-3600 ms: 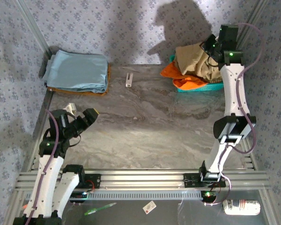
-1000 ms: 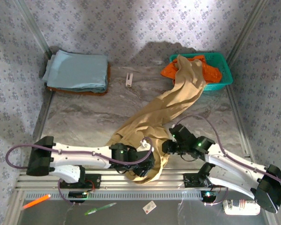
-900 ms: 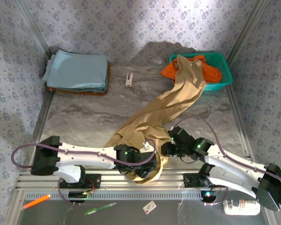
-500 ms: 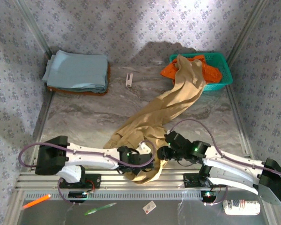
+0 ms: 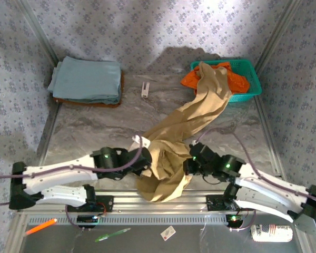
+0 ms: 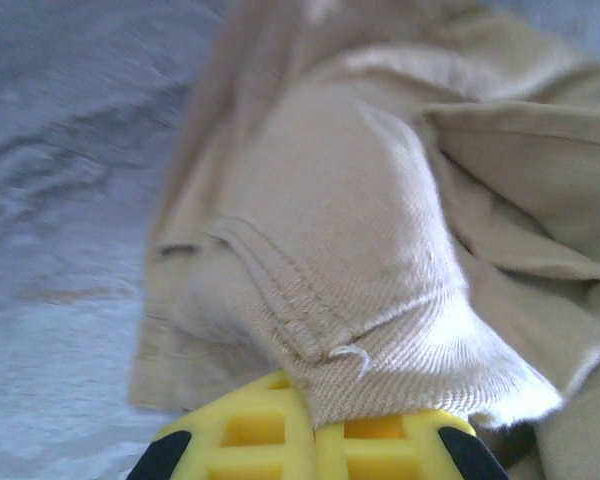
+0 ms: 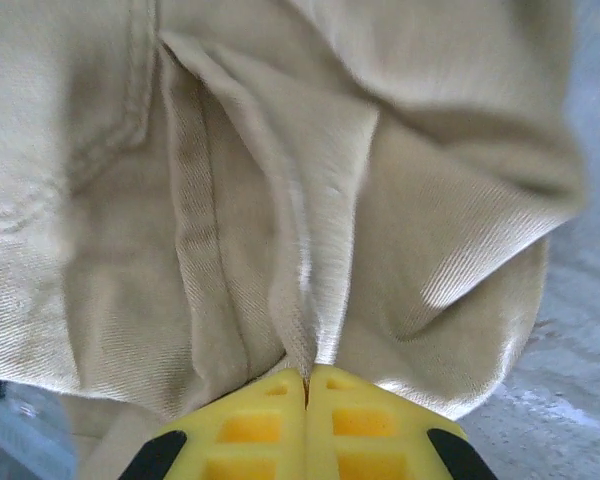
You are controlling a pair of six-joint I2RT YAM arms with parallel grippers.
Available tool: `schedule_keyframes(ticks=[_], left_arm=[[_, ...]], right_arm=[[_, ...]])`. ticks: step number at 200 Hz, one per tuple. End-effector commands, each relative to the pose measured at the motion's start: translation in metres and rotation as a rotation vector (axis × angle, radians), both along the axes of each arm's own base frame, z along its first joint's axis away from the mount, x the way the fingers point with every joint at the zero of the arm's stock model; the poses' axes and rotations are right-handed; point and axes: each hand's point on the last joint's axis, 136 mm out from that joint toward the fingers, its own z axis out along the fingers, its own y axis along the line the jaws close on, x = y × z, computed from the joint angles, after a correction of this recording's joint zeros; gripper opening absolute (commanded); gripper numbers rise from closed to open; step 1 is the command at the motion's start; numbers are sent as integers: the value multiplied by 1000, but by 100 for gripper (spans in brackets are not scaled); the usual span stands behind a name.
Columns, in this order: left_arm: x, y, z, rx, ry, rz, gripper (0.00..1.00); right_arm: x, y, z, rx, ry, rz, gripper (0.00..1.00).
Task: Fold and stack the trousers
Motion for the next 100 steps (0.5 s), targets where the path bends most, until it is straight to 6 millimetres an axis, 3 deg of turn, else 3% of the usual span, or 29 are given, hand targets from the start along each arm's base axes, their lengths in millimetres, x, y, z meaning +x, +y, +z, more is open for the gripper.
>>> schedule_keyframes(ticks=[1,33,57,100], left_arm=[[21,42,59,-32,-145,83,0],[40,85,117,-91,-279,174,0],[44,105,153,-95,-369,204,0],[40,122,191,-138,-441,216,0]], right_arm=[[14,-41,42,-101,-134,-73,0],[34,-77,98,-165,-274,-156,0],[48,-103,138,-228,-378,-227,0],[61,-130,209,-286,-555,-318,0]])
